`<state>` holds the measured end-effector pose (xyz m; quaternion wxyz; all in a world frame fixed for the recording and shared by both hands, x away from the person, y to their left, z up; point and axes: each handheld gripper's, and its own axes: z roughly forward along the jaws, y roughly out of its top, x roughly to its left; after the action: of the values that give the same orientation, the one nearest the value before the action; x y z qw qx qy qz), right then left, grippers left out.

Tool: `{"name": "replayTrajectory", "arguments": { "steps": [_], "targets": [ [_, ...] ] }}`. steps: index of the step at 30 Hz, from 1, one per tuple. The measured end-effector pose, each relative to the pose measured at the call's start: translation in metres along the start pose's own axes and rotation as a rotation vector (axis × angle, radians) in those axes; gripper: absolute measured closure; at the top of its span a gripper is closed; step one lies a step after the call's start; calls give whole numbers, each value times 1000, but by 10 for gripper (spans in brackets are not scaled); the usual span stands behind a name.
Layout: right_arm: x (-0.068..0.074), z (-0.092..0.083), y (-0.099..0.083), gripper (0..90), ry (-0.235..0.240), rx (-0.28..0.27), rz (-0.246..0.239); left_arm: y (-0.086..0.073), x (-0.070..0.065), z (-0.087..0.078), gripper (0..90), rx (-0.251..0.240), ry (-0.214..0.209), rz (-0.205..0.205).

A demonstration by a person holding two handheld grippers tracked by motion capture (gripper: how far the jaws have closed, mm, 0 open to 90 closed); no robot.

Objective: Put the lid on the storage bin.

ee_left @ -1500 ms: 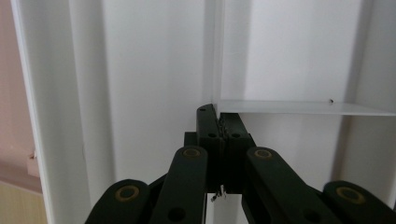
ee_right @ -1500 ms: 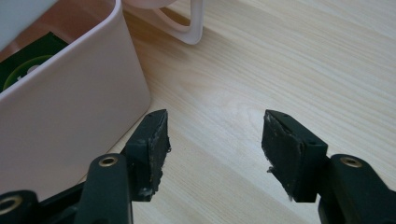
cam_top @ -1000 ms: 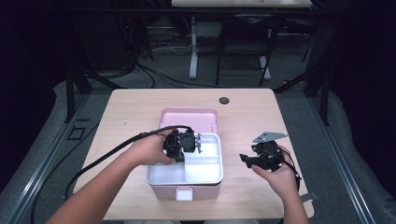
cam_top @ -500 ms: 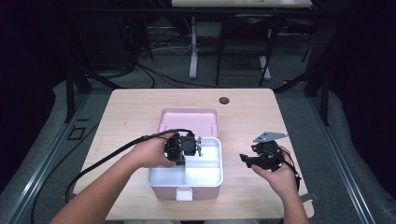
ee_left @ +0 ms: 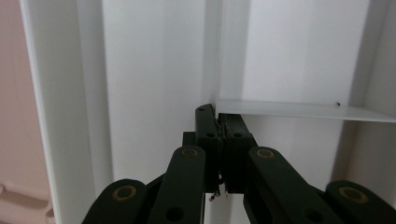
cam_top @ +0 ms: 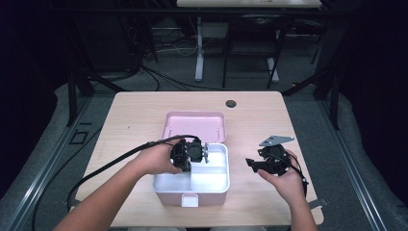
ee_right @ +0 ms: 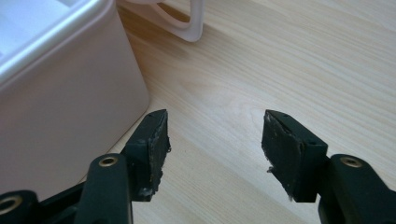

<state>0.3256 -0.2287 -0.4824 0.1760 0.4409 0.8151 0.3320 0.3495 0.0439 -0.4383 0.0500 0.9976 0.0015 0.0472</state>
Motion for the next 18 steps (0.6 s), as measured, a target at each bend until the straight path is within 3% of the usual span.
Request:
{"name": "replayTrajectory", "arguments": {
  "steps": [2, 11, 12, 18],
  "targets": [
    [0, 0, 2, 406, 0, -6, -1, -3, 1, 1, 875, -20, -9, -7],
    [0, 5, 14, 407, 21, -8, 0, -3, 1, 1, 874, -24, -7, -8],
    [0, 5, 17, 407, -6, -13, -2, -3, 0, 2, 874, -25, -3, -8],
    [-1, 3, 34, 406, -23, -10, -2, -3, 0, 1, 872, -19, 1, -7]
  ]
}}
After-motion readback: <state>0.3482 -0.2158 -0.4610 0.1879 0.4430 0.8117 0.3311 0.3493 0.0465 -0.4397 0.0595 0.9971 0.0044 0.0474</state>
